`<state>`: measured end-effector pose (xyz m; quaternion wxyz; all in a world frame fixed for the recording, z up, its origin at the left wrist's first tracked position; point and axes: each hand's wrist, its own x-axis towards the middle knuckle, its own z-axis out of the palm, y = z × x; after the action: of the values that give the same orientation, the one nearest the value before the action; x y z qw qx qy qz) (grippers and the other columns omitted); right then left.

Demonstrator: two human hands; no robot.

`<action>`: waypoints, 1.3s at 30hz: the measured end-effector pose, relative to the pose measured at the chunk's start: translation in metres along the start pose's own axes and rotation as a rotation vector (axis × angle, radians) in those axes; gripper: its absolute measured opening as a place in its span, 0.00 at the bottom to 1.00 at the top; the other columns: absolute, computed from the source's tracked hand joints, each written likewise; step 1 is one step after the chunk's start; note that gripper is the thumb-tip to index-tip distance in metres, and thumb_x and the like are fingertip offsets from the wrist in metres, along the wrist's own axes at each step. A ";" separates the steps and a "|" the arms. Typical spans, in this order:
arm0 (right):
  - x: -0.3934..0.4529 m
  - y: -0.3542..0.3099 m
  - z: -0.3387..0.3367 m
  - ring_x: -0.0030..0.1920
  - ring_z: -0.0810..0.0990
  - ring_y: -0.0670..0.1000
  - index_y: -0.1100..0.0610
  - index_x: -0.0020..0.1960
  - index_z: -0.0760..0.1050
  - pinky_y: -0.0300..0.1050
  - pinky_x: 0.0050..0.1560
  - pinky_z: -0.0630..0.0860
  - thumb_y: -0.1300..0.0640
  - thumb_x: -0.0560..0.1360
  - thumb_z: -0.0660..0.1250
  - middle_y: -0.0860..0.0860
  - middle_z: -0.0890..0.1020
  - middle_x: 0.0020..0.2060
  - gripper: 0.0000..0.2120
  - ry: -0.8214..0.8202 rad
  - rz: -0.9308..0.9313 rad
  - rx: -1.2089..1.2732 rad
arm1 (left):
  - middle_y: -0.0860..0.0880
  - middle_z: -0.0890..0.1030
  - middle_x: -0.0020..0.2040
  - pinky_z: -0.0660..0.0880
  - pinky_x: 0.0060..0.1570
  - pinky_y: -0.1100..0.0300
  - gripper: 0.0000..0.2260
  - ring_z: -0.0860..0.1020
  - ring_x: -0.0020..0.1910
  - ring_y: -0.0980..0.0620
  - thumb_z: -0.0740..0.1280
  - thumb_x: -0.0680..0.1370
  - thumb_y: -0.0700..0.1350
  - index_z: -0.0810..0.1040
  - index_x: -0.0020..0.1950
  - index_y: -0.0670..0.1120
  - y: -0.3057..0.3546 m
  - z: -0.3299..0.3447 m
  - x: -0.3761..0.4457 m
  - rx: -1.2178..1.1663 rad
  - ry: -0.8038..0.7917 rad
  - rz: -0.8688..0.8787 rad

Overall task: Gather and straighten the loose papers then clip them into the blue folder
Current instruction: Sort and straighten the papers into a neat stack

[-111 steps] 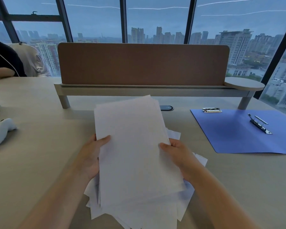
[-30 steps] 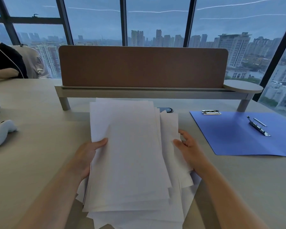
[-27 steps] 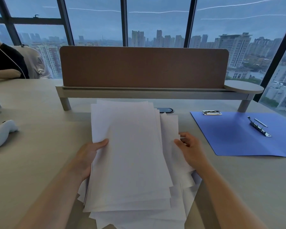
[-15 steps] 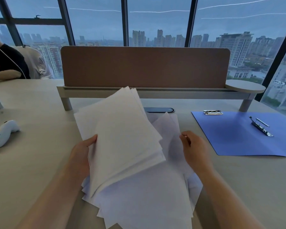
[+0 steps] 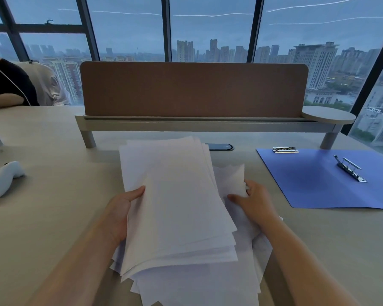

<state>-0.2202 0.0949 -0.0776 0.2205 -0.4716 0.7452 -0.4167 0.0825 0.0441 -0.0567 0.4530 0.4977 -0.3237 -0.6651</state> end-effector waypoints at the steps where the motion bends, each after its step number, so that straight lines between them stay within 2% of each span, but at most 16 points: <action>1: 0.000 0.000 0.000 0.48 0.84 0.54 0.49 0.54 0.79 0.56 0.51 0.80 0.51 0.69 0.76 0.47 0.85 0.45 0.14 -0.002 -0.011 -0.001 | 0.37 0.84 0.54 0.77 0.49 0.51 0.15 0.82 0.44 0.41 0.67 0.78 0.44 0.82 0.59 0.35 0.000 0.000 0.001 -0.003 -0.004 -0.002; 6: -0.004 -0.004 0.005 0.56 0.81 0.55 0.40 0.70 0.70 0.51 0.52 0.78 0.51 0.75 0.68 0.49 0.82 0.56 0.24 0.033 -0.104 -0.176 | 0.38 0.84 0.51 0.76 0.50 0.50 0.16 0.81 0.44 0.41 0.66 0.78 0.45 0.81 0.60 0.36 0.001 -0.003 0.001 -0.033 -0.022 -0.035; 9: -0.003 -0.007 0.005 0.57 0.80 0.55 0.43 0.71 0.69 0.47 0.48 0.74 0.49 0.76 0.69 0.50 0.82 0.58 0.24 0.063 -0.085 -0.204 | 0.38 0.85 0.50 0.77 0.48 0.51 0.16 0.82 0.42 0.41 0.67 0.77 0.45 0.82 0.59 0.36 0.001 -0.004 0.002 -0.038 -0.020 -0.027; 12: 0.004 -0.008 0.002 0.54 0.81 0.54 0.48 0.72 0.68 0.49 0.49 0.75 0.51 0.72 0.75 0.51 0.83 0.52 0.31 0.045 -0.014 -0.002 | 0.37 0.83 0.57 0.78 0.51 0.49 0.16 0.82 0.49 0.39 0.68 0.76 0.45 0.82 0.60 0.36 0.000 -0.004 0.002 -0.031 -0.002 -0.003; 14: 0.012 -0.007 0.000 0.47 0.82 0.52 0.52 0.67 0.72 0.45 0.42 0.75 0.53 0.70 0.78 0.50 0.83 0.44 0.28 0.020 0.067 0.112 | 0.37 0.83 0.58 0.78 0.52 0.49 0.16 0.82 0.51 0.39 0.68 0.76 0.44 0.82 0.60 0.37 0.000 -0.005 0.003 -0.023 -0.001 0.007; 16: 0.019 -0.006 -0.003 0.37 0.80 0.50 0.58 0.49 0.79 0.42 0.35 0.71 0.54 0.68 0.79 0.52 0.82 0.36 0.15 0.025 0.104 0.131 | 0.37 0.84 0.56 0.78 0.50 0.50 0.15 0.82 0.49 0.39 0.68 0.77 0.44 0.82 0.59 0.37 0.001 -0.005 0.003 -0.020 -0.001 0.013; 18: 0.024 -0.006 -0.007 0.28 0.68 0.51 0.58 0.30 0.68 0.43 0.31 0.62 0.53 0.69 0.78 0.52 0.72 0.25 0.20 0.009 0.054 0.049 | 0.37 0.84 0.55 0.78 0.49 0.50 0.14 0.82 0.48 0.40 0.68 0.77 0.44 0.82 0.58 0.37 0.001 -0.006 0.003 -0.022 0.010 0.017; 20: 0.026 -0.008 -0.010 0.28 0.61 0.50 0.54 0.29 0.60 0.44 0.32 0.58 0.52 0.72 0.75 0.50 0.63 0.25 0.25 -0.019 -0.027 -0.124 | 0.37 0.84 0.55 0.78 0.49 0.49 0.15 0.83 0.47 0.40 0.68 0.76 0.45 0.82 0.58 0.37 0.003 -0.007 0.004 -0.041 0.020 0.018; 23: 0.028 -0.012 -0.014 0.29 0.63 0.51 0.54 0.31 0.60 0.45 0.32 0.61 0.49 0.76 0.70 0.49 0.66 0.26 0.23 -0.003 -0.094 -0.363 | 0.41 0.87 0.48 0.79 0.44 0.52 0.13 0.85 0.41 0.43 0.67 0.78 0.46 0.83 0.56 0.39 0.006 -0.008 0.002 -0.071 0.020 0.049; 26: 0.016 -0.016 -0.017 0.30 0.66 0.52 0.54 0.32 0.64 0.43 0.29 0.60 0.47 0.81 0.61 0.49 0.71 0.29 0.21 0.114 -0.211 -0.595 | 0.41 0.86 0.53 0.78 0.49 0.50 0.14 0.85 0.46 0.43 0.64 0.80 0.47 0.82 0.58 0.39 0.009 -0.011 0.000 -0.097 0.033 0.081; 29: 0.006 -0.019 -0.019 0.38 0.76 0.56 0.53 0.40 0.78 0.43 0.32 0.65 0.50 0.82 0.61 0.50 0.83 0.43 0.14 0.322 -0.388 -0.633 | 0.40 0.82 0.62 0.78 0.54 0.49 0.17 0.82 0.56 0.41 0.64 0.79 0.48 0.80 0.63 0.40 0.010 -0.014 -0.003 -0.146 0.035 0.107; 32: 0.005 -0.019 -0.018 0.53 0.83 0.62 0.50 0.56 0.84 0.53 0.47 0.78 0.52 0.80 0.66 0.51 0.84 0.61 0.09 0.466 -0.455 -0.543 | 0.43 0.86 0.52 0.81 0.35 0.60 0.17 0.85 0.38 0.50 0.63 0.81 0.48 0.80 0.63 0.39 0.011 -0.012 -0.009 -0.128 0.031 0.151; 34: 0.003 -0.021 -0.019 0.57 0.82 0.61 0.49 0.61 0.82 0.57 0.52 0.79 0.51 0.81 0.64 0.51 0.82 0.63 0.12 0.493 -0.461 -0.488 | 0.47 0.87 0.39 0.78 0.26 0.64 0.17 0.83 0.30 0.53 0.63 0.81 0.48 0.79 0.63 0.38 0.012 -0.011 -0.013 -0.125 0.021 0.169; 35: 0.001 -0.023 -0.020 0.54 0.82 0.59 0.49 0.62 0.82 0.55 0.51 0.79 0.51 0.81 0.64 0.50 0.84 0.60 0.13 0.496 -0.461 -0.437 | 0.48 0.86 0.37 0.78 0.26 0.64 0.18 0.83 0.29 0.53 0.63 0.81 0.49 0.79 0.64 0.38 0.012 -0.011 -0.014 -0.131 0.017 0.168; 37: -0.001 -0.024 -0.022 0.36 0.78 0.47 0.52 0.53 0.84 0.44 0.38 0.73 0.51 0.82 0.62 0.44 0.85 0.37 0.11 0.432 -0.408 -0.237 | 0.48 0.87 0.37 0.79 0.26 0.64 0.19 0.84 0.30 0.52 0.63 0.81 0.49 0.78 0.65 0.37 0.012 -0.010 -0.015 -0.120 0.021 0.178; 39: 0.000 -0.024 -0.025 0.27 0.63 0.46 0.55 0.34 0.72 0.44 0.31 0.60 0.52 0.82 0.61 0.46 0.68 0.23 0.18 0.339 -0.258 -0.015 | 0.47 0.87 0.41 0.79 0.26 0.64 0.18 0.84 0.30 0.52 0.63 0.81 0.49 0.79 0.64 0.37 0.012 -0.011 -0.015 -0.102 0.026 0.185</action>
<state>-0.2258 0.0997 -0.0436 0.0335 -0.4879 0.7082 -0.5091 0.0975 0.0531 -0.0438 0.5413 0.4507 -0.3283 -0.6294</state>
